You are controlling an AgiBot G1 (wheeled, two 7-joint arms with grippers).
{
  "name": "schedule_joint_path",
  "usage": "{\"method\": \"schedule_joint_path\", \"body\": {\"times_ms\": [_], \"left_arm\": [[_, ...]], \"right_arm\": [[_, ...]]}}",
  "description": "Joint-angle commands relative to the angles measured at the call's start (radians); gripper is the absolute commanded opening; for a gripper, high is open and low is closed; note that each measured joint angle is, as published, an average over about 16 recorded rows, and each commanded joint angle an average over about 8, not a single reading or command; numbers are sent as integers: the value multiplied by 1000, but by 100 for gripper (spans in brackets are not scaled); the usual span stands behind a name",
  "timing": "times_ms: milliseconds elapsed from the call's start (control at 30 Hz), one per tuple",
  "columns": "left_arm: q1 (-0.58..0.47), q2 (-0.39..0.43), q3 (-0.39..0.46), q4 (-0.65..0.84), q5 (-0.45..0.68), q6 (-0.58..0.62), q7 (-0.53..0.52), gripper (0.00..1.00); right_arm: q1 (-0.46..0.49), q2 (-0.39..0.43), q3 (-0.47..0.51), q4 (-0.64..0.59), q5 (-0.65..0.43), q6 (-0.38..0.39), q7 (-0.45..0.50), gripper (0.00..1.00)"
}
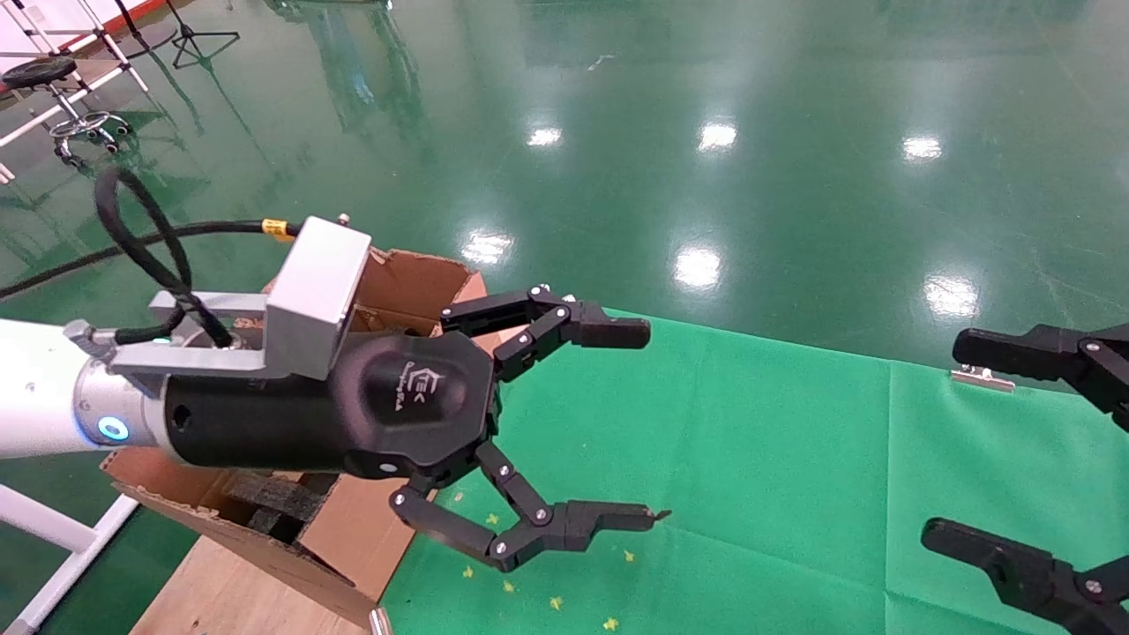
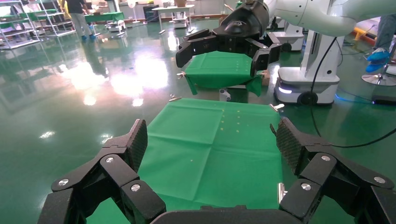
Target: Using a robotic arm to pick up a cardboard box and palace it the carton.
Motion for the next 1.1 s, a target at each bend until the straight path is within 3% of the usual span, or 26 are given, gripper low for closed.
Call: {"method": "schedule_joint_path", "body": {"times_ms": [33, 1100], "left_arm": [[0, 0, 0, 1, 1, 0, 0, 100], [-3, 0, 1, 3, 4, -1, -1, 100]], "right_arm": [[0, 0, 0, 0, 0, 0, 0, 100], [0, 0, 0, 0, 0, 0, 0, 100]]}}
